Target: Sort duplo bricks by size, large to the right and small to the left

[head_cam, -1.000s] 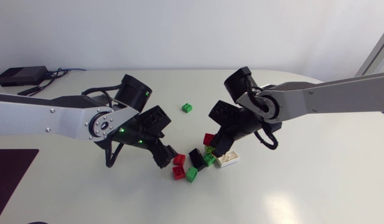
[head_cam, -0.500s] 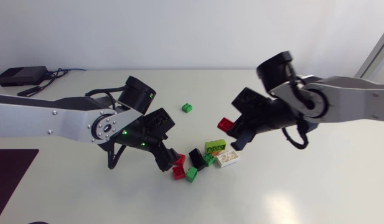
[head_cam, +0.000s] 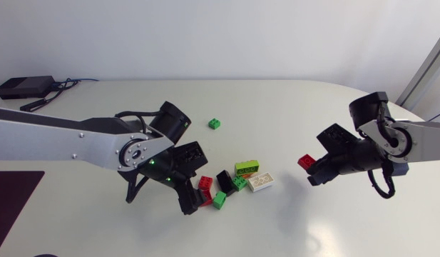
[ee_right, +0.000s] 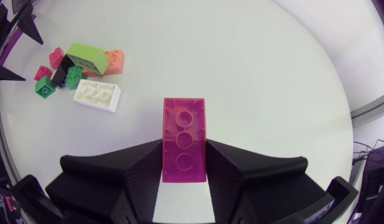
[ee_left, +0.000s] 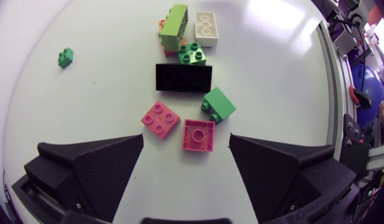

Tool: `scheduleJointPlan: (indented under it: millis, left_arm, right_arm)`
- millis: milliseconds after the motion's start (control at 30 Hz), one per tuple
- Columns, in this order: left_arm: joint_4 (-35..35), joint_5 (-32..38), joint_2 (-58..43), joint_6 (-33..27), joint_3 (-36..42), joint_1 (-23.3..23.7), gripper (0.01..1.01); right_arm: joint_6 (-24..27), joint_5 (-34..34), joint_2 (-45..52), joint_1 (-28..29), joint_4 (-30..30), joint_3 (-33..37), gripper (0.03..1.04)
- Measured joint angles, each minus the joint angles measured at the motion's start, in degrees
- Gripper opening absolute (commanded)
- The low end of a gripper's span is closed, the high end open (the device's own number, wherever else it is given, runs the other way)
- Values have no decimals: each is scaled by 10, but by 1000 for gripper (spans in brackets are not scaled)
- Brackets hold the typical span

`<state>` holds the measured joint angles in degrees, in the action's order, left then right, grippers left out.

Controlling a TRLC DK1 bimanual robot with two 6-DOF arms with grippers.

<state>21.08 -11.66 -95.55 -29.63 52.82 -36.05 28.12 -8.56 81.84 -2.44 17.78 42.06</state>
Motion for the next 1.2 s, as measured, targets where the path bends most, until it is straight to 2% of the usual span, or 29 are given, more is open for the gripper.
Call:
scheduleJointPlan:
  millis: [200, 233, 367, 467, 600, 967, 1133, 1200]
  left_arm:
    - [29, -2, -26, -50, 14, -12, 956]
    - [33, -2, -28, -58, 15, -12, 957]
    - [42, -2, -39, -84, 23, -12, 957]
    - [42, -2, -47, -97, 31, -12, 957]
    - [45, -2, -61, -98, 50, -12, 949]
    - [78, -2, -80, -98, 68, -23, 675]
    - [87, 0, -80, -98, 68, -26, 662]
    - [87, 0, -87, -98, 71, -26, 615]
  right_arm:
    - [2, 0, 41, 5, -6, -3, 364]
    - [2, 0, 42, 5, -6, -3, 398]
    - [2, 0, 42, 5, -9, -3, 849]
    - [2, 0, 42, 2, -15, -5, 989]
    - [2, 0, 30, -2, -16, -19, 995]
    - [2, 0, -76, -25, 7, -33, 995]
    - [1, 2, -90, -31, 12, -33, 995]
    - [-1, 3, -90, -35, 12, -34, 995]
